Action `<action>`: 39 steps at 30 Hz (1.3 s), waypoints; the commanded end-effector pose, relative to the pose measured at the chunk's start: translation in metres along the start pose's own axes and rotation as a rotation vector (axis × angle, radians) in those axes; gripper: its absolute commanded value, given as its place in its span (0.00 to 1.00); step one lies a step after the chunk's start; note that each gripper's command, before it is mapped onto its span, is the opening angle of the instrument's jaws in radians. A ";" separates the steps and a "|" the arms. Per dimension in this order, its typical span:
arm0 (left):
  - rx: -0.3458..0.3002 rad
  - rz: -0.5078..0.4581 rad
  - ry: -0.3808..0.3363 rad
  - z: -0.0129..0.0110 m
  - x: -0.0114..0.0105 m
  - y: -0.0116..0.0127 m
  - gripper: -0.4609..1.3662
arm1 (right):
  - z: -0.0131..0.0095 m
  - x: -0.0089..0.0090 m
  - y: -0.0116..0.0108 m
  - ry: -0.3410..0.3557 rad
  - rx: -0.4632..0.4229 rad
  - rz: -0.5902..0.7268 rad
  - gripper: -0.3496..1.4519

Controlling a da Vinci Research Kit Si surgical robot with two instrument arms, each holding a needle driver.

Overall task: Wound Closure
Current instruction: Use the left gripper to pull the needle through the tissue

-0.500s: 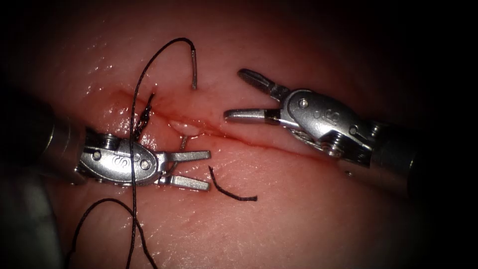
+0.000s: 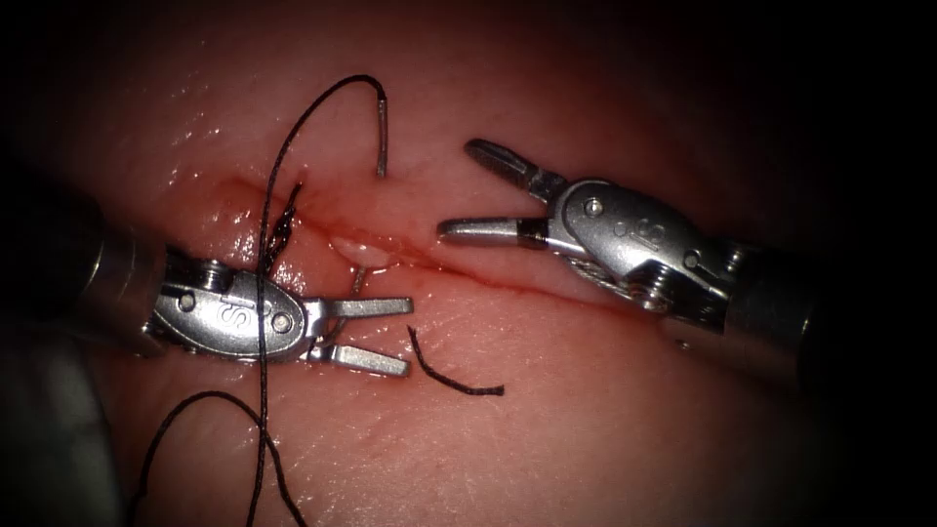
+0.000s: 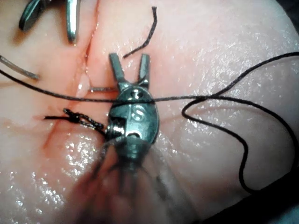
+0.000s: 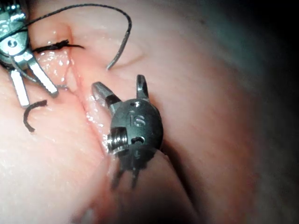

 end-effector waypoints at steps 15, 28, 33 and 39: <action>-0.008 0.081 0.003 -0.0013 -0.0003 -0.0013 0.72 | 0.0002 -0.0003 -0.0004 -0.001 0.006 -0.003 0.87; -0.020 0.114 0.009 -0.0021 -0.0011 -0.0021 0.71 | 0.0001 -0.0006 -0.0006 -0.004 0.010 -0.006 0.87; -0.026 0.117 0.009 -0.0031 -0.0015 -0.0022 0.63 | 0.0002 -0.0006 -0.0006 -0.005 0.009 -0.006 0.87; -0.021 0.118 0.005 -0.0030 -0.0016 -0.0021 0.06 | 0.0005 -0.0006 -0.0006 -0.005 0.007 -0.006 0.87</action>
